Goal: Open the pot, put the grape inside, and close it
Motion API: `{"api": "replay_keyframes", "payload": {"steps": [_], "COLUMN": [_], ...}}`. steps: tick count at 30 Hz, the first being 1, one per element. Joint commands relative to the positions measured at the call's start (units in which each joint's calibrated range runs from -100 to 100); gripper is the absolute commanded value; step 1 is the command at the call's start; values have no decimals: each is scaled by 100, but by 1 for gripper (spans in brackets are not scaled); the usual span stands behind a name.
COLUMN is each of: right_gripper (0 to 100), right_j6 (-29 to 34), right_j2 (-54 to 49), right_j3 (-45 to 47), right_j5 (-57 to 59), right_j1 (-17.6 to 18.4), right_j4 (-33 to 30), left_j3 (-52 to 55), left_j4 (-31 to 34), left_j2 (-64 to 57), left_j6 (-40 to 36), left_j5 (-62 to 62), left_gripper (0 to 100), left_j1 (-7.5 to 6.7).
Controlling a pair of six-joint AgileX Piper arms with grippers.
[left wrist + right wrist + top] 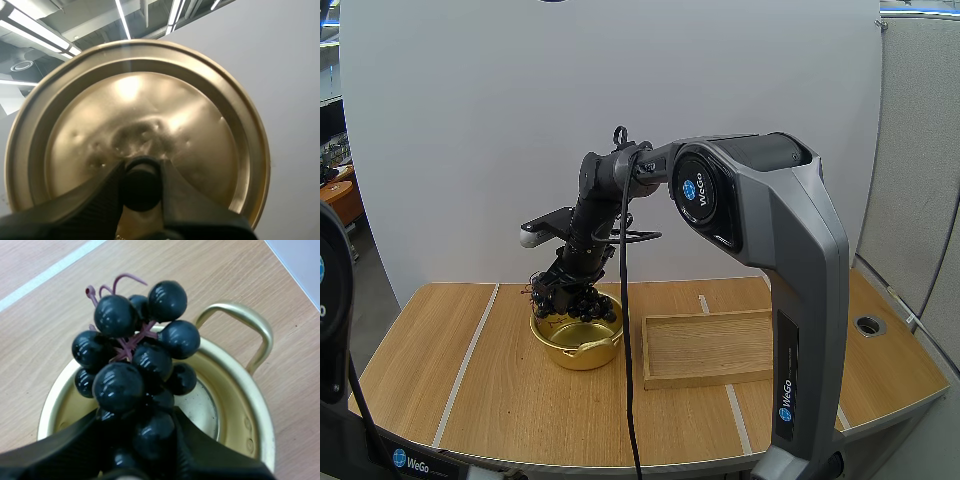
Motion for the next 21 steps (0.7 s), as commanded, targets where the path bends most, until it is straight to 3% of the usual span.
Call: {"api": "replay_keyframes", "payload": {"steps": [1, 11, 21], "right_gripper": [0, 0, 0], "right_j6": [11, 11, 123], "right_j2": [-46, -46, 87], "right_j3": [74, 723, 765], "right_j5": [211, 218, -279], "right_j1": [23, 23, 23], "right_j4": [-29, -458, -509], "left_j3": [-39, -39, -39], "left_j4": [19, 19, 19], "left_j2": [-22, -22, -22], "left_j6": [-27, -27, -27], "left_j5": [-189, -189, -189], "left_gripper": [0, 0, 0], "left_j1": [-5, -5, -5]}}
